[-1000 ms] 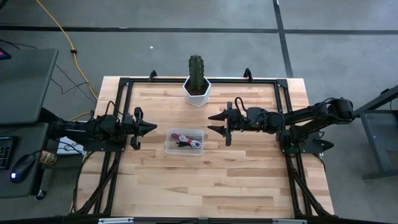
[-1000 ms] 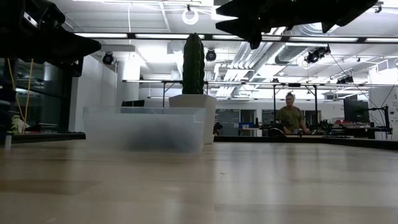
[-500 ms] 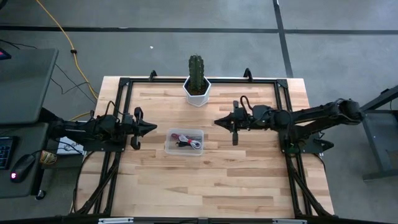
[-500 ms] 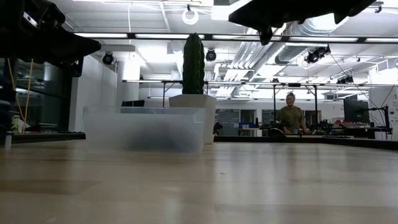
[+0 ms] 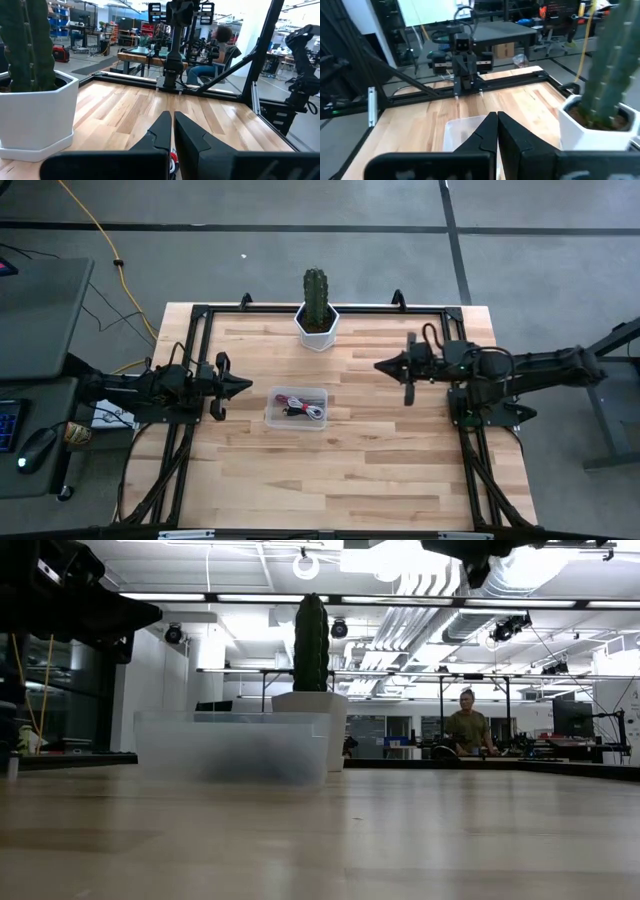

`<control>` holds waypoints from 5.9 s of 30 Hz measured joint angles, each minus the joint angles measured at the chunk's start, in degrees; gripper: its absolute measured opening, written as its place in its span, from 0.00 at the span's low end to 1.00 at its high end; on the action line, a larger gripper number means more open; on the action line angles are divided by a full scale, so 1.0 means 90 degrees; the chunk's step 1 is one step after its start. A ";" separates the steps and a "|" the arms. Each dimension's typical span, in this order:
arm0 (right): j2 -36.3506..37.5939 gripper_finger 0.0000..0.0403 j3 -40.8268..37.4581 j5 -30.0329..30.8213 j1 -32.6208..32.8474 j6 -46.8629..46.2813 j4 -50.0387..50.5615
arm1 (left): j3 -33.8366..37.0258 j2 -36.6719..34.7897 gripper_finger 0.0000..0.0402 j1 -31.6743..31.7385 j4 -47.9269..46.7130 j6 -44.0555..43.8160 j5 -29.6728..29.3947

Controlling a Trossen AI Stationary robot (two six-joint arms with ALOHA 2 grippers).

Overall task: Pick and place USB-C Cables
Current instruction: Return to Home Position

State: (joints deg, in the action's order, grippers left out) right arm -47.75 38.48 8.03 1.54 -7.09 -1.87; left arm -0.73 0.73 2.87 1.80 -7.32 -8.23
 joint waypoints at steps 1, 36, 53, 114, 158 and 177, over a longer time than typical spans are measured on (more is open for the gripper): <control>0.0096 0.00 0.0000 0.0071 0.0000 -0.0012 0.0126 | 0.0001 0.0000 0.01 0.0000 -0.0002 0.0001 0.0000; 0.5262 0.00 -0.3546 0.0088 0.0000 -0.0450 -0.0433 | 0.0001 0.0000 0.01 0.0001 0.0000 -0.0001 -0.0006; 0.5278 0.00 -0.4197 0.0035 0.0000 -0.0210 -0.1244 | 0.0001 0.0000 0.01 0.0001 0.0000 0.0000 -0.0005; 0.5125 0.00 -0.4204 -0.0462 0.0000 -0.0209 0.0090 | 0.0001 0.0000 0.01 0.0001 0.0000 -0.0001 -0.0002; 0.5127 0.00 -0.4201 -0.0460 -0.0002 -0.0209 0.0090 | 0.0001 0.0001 0.01 0.0000 0.0000 -0.0002 -0.0005; 0.5126 0.00 -0.4201 -0.0461 -0.0002 -0.0209 0.0090 | 0.0001 0.0000 0.01 0.0001 0.0000 -0.0001 -0.0004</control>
State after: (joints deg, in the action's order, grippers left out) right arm -1.61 0.67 3.88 1.52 -8.97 -1.06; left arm -0.72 0.73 2.87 1.80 -7.32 -8.26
